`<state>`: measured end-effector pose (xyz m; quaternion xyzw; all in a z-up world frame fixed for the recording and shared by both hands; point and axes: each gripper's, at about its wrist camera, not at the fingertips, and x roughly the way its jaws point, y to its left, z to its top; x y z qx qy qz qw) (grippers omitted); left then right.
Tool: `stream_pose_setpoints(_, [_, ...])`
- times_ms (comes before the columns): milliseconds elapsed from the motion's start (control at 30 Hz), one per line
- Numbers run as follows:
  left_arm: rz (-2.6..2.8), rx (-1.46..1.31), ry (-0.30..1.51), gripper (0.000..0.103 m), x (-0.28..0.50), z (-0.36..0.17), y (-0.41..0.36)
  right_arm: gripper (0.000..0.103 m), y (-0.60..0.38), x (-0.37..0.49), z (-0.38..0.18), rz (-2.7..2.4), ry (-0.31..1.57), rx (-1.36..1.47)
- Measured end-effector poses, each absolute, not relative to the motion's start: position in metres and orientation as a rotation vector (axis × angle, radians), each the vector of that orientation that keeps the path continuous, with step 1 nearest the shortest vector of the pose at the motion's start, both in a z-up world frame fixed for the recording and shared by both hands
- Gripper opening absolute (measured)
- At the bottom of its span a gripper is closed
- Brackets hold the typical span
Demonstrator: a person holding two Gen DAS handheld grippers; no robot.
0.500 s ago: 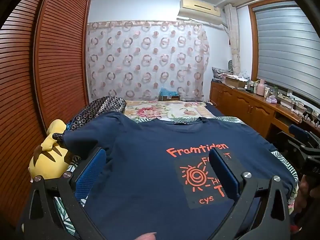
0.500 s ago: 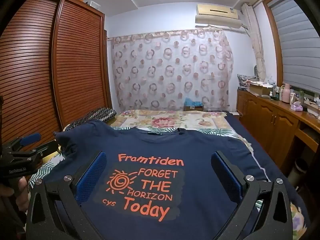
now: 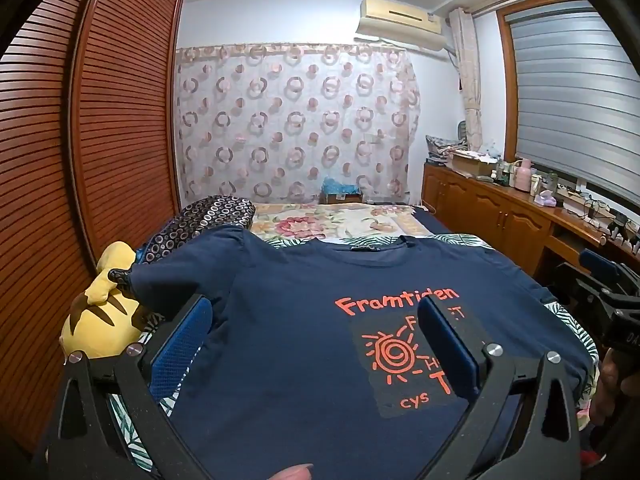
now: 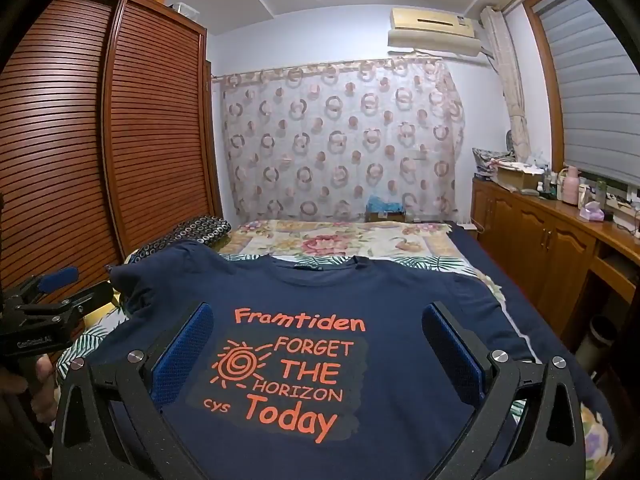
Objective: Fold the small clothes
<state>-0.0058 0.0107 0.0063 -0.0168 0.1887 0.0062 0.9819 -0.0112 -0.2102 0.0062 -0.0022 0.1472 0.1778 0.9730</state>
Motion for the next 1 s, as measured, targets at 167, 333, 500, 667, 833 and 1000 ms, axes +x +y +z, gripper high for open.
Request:
stream_pose_setpoints(167, [0.015,-0.035,0.38,0.103,-0.0064,0.008,0.0056,0.103,-0.2106,-0.0091,0.0036,0.36,0.3,-0.001])
stream_pose_setpoints(333, [0.015,-0.033,0.379,0.103,-0.0051,0.0078,0.0076,0.103,-0.2105,-0.0091,0.0033,0.359,0.3,-0.001])
stream_pose_setpoints(500, [0.014,-0.03,0.375,0.103,-0.0072,0.0103,0.0076,0.103,-0.2104,-0.0095,0.0029,0.358,0.302,0.0])
stream_pose_setpoints(667, [0.019,-0.025,0.368,0.103,-0.01,0.0136,0.0041,0.103,-0.21,-0.0088,0.003,0.359,0.304,0.001])
stream_pose_setpoints(833, [0.019,-0.022,0.366,0.103,-0.0104,0.0154,0.0021,0.103,-0.21,-0.0092,0.0033,0.356,0.302,0.001])
stream_pose_setpoints(1000, [0.02,-0.02,0.366,0.103,-0.0109,0.0157,0.0012,0.103,-0.2103,-0.009,0.0037,0.356,0.3,0.001])
